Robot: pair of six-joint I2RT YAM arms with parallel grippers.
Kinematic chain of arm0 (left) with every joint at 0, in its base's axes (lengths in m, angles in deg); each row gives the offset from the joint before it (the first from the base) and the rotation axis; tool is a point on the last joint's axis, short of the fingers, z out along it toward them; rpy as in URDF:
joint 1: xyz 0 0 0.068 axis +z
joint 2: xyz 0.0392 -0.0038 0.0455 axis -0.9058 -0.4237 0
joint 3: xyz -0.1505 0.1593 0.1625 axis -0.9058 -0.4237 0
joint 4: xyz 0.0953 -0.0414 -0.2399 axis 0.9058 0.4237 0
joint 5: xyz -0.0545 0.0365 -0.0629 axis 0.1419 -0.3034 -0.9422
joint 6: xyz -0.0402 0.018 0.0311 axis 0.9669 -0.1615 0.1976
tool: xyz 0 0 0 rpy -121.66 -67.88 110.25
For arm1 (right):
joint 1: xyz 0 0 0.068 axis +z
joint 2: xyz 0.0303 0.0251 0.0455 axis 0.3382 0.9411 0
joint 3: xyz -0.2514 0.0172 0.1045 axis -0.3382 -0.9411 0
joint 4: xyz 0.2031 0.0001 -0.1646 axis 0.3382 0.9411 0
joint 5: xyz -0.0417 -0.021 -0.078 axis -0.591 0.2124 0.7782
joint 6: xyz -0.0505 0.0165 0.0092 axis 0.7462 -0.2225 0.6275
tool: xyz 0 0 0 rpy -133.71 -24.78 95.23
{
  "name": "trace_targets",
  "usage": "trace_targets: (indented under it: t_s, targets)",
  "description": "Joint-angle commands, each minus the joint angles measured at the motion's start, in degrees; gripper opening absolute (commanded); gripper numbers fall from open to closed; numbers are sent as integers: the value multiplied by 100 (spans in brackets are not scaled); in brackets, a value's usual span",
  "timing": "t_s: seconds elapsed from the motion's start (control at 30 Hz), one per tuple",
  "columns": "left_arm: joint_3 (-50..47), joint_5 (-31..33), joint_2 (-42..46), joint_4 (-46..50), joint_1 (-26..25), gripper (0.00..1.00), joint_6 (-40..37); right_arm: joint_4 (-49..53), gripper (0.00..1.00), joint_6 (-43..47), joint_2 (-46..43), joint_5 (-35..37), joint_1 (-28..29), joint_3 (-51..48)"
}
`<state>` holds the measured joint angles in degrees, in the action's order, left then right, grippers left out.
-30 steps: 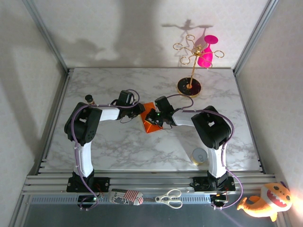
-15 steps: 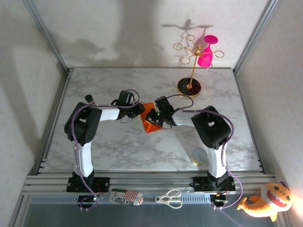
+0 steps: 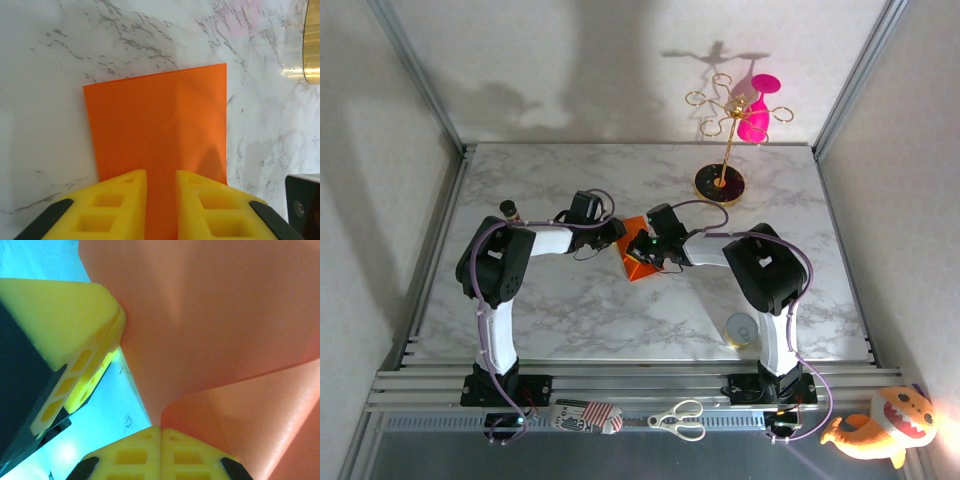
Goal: Fold a paper plane with a square sheet of paper (pick it up from the middle)
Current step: Fold the triangle a second time at the center of the table.
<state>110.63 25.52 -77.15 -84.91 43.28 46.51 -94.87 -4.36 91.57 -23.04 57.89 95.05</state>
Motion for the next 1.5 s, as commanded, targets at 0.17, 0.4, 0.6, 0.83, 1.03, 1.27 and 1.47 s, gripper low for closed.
trace_targets:
  t_s: [0.17, 0.4, 0.6, 0.83, 1.03, 1.27, 1.47]
  targets:
    - [-92, -7, -217, 231, -94, 22, -64, 54, 0, -72, 121, 177, 63, 37]
    - [-101, 37, -179, 244, -93, 22, -58, 111, 0, -100, 148, 243, 63, 15]
    - [-95, 61, -157, 252, -94, 22, -56, 110, 0, -118, 172, 256, 63, 6]
    - [-21, 28, -130, 279, -93, 22, -55, 107, 0, -96, 244, 116, 63, 29]
    - [95, 19, -143, 341, -94, 22, -92, 50, 0, -40, 297, -54, 63, 36]
    - [54, 37, -197, 343, -94, 22, -91, -18, 0, 22, 231, -57, 54, 3]
    - [54, 63, -153, 358, -94, 22, -92, 180, 0, 5, 269, 52, 50, 33]
